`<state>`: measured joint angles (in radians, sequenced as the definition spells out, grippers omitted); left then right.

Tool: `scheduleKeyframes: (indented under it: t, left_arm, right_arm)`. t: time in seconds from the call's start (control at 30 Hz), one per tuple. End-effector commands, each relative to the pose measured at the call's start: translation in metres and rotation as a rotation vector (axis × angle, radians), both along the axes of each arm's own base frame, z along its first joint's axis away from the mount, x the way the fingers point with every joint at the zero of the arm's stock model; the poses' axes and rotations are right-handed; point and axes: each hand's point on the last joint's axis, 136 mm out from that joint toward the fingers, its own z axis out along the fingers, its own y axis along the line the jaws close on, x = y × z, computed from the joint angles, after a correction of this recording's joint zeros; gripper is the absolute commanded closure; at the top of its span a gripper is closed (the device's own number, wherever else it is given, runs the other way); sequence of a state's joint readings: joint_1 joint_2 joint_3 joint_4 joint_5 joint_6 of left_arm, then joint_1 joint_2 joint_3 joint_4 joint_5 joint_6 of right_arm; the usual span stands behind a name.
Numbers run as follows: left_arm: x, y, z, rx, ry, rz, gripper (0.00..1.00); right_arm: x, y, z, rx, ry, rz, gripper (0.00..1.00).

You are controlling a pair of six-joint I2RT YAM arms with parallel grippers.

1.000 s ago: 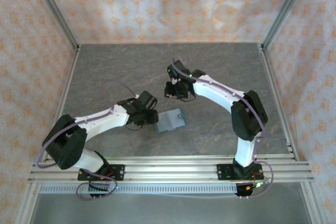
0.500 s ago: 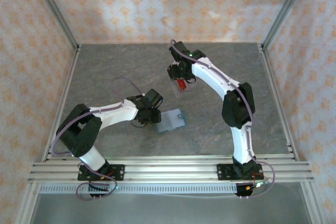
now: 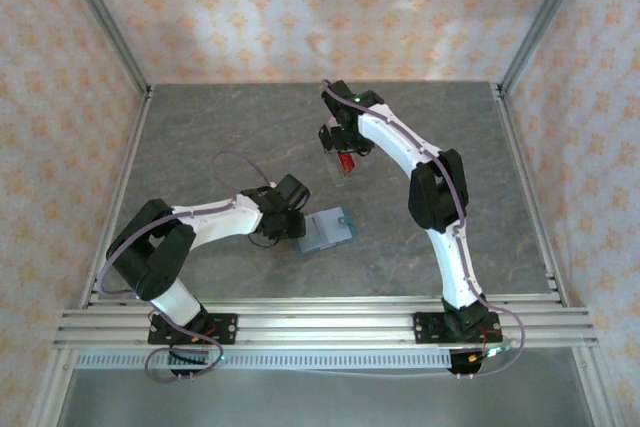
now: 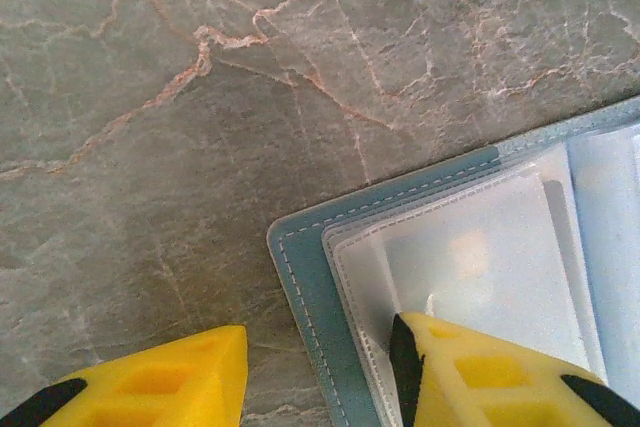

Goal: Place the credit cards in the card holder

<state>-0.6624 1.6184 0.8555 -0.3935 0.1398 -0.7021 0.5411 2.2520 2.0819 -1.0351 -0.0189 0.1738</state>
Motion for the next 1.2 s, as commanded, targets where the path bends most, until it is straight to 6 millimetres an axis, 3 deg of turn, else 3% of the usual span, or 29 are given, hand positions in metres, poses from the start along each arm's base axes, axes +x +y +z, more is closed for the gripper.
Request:
scheduleKeyframes:
  t: [0.0,0.3,0.67,0.8,1.17]
  left_arm:
    - [-0.013,0.004,-0.013,0.038,0.034,-0.002,0.57]
    - [-0.015,0.003,-0.016,0.045,0.034,0.000,0.58]
    - [-0.016,0.004,-0.018,0.052,0.038,0.000,0.58]
    - [-0.016,0.005,-0.018,0.056,0.037,0.001,0.58]
    - [-0.011,0.004,0.005,0.060,0.000,-0.028,0.58]
  right_arm:
    - [-0.001,0.000,-0.003,-0.007,0.026,0.023,0.71]
    - [-0.004,0.007,-0.016,0.016,0.062,0.040,0.78]
    - [-0.004,0.011,-0.010,0.039,0.057,0.055,0.94]
    - [-0.003,0.012,-0.001,0.048,0.042,0.062,1.00]
    - [0.000,0.013,0.038,0.082,-0.027,0.065,1.00]
